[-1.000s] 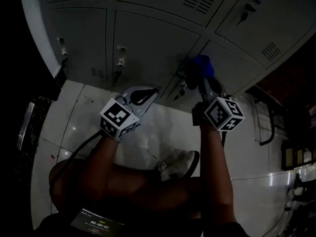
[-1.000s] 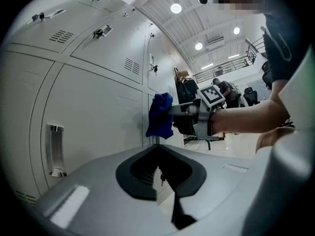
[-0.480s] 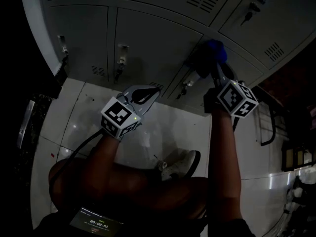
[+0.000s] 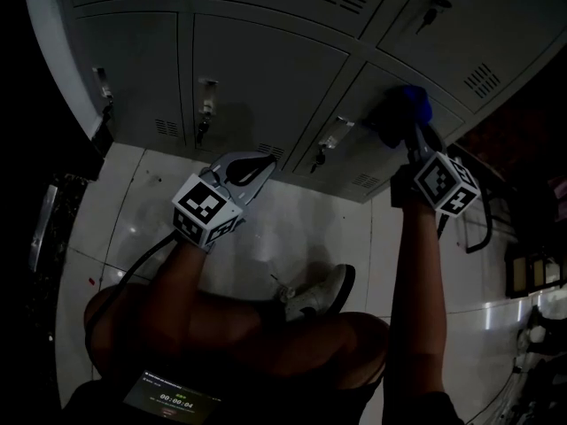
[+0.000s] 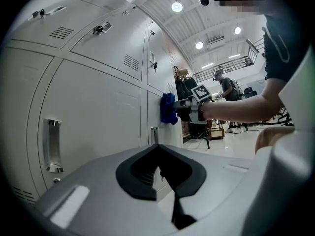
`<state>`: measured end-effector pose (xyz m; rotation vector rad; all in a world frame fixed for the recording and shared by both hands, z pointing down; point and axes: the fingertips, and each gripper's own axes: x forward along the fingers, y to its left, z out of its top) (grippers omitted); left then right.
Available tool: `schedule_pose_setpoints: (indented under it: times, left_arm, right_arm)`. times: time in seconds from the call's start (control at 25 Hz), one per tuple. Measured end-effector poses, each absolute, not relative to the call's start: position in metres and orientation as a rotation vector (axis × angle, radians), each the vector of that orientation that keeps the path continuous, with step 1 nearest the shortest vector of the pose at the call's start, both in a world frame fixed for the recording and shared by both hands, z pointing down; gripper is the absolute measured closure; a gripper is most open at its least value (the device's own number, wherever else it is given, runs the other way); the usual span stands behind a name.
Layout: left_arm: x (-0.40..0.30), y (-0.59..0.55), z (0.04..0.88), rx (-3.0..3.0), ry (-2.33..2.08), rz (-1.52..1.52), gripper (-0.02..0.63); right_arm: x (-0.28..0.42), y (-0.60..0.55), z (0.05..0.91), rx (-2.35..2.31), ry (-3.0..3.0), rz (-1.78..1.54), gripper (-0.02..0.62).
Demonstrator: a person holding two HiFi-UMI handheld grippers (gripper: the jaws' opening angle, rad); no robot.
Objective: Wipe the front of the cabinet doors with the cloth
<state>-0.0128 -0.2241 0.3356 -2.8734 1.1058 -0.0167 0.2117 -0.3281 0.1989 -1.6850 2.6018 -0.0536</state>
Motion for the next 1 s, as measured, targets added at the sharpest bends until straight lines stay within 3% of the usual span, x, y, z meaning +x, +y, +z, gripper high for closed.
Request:
schedule_pose_setpoints:
  times: [0.72,1.0]
  left_arm:
    - [-0.003,-0.223,0.346,-2.888,1.077,-0.069,0.601]
    - [-0.004,-0.225,0.347,-2.888,1.084,-0.074,0.601]
  right_arm:
    - [0.361,-0.322,0.198,-1.981,2.278,-0.111,0.515]
    - [0.364,-0.316,0.197,-1.974,2.259,-0.098,0.515]
